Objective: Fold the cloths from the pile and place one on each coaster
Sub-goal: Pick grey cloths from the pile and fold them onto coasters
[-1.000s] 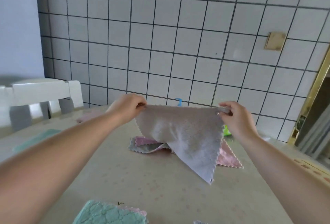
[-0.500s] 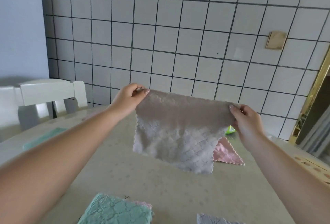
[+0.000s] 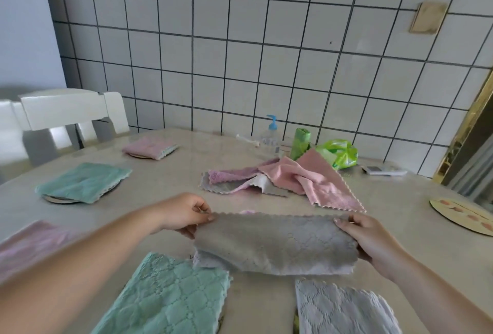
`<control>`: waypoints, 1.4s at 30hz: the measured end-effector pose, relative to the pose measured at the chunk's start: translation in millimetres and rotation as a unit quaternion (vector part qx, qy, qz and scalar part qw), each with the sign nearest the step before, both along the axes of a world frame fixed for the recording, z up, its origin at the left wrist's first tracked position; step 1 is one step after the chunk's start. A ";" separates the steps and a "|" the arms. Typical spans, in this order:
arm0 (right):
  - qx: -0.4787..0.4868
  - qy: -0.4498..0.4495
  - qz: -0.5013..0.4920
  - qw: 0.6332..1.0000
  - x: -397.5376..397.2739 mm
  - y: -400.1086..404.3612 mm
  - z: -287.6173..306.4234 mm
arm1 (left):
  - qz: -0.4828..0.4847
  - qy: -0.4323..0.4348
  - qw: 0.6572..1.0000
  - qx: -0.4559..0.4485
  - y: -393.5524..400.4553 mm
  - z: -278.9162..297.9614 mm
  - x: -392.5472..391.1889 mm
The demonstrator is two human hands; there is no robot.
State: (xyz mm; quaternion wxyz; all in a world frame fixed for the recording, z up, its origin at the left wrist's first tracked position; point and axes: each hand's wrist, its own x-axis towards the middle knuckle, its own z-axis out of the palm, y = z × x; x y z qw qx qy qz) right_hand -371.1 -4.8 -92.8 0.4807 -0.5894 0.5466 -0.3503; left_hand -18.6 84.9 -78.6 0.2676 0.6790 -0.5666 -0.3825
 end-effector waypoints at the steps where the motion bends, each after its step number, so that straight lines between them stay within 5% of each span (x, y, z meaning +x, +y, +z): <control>1: 0.015 0.009 0.002 1.000 0.2 -2.3 -4.1 | -0.005 -0.027 1.000 -0.002 -5.0 -3.8 0.9; 8: 0.035 0.074 -0.009 0.997 7.1 -27.3 -24.4 | -0.018 -0.153 0.986 -0.058 -37.2 -23.8 3.3; 18: -0.002 0.100 -0.016 0.995 16.2 -58.1 -33.0 | -0.044 -0.095 0.983 -0.147 -49.7 -34.2 4.8; 34: -0.121 0.238 -0.017 0.964 39.5 -80.7 -27.8 | 0.050 -0.172 0.971 -0.157 -67.8 -45.6 12.1; 42: -0.039 0.294 0.089 0.951 46.5 -85.2 -11.3 | -0.006 -0.244 0.965 -0.100 -77.1 -40.0 10.0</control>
